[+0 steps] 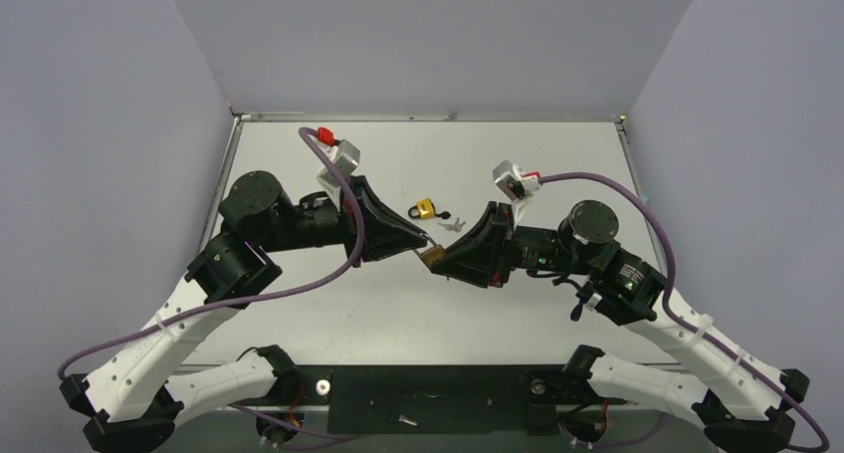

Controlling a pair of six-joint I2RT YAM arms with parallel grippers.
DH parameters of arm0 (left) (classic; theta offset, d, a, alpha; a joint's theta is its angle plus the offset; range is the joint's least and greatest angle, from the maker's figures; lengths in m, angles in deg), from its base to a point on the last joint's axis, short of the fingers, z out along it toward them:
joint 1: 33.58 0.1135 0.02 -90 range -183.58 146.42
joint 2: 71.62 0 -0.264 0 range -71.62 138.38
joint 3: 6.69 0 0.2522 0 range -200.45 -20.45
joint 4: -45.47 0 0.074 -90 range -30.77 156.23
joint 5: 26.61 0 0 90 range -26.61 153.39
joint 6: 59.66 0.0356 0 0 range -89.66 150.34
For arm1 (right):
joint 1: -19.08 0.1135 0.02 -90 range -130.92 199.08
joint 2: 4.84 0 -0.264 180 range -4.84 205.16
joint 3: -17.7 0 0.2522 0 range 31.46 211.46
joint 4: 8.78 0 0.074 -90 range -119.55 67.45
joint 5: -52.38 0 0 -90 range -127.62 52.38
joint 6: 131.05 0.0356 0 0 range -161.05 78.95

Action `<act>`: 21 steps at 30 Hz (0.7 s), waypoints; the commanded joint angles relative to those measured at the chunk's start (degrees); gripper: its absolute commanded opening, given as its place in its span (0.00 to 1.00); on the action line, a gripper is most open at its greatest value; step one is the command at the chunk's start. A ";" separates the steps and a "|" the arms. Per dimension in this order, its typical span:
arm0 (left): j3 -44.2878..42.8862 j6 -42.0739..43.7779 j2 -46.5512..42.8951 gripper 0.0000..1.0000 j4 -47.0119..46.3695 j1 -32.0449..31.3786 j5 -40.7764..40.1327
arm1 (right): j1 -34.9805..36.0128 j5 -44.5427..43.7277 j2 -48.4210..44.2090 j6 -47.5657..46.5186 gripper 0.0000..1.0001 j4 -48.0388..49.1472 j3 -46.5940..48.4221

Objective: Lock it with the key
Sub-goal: Lock the lock.

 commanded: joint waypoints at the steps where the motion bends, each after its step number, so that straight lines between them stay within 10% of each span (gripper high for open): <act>1: 0.50 0.54 0.15 0.00 2.76 -1.71 6.79 | -0.87 -0.60 -0.78 4.67 0.00 16.54 2.17; 21: -1.69 -4.15 0.03 0.00 0.18 2.36 13.92 | 0.12 0.16 -0.78 0.57 0.00 9.19 3.84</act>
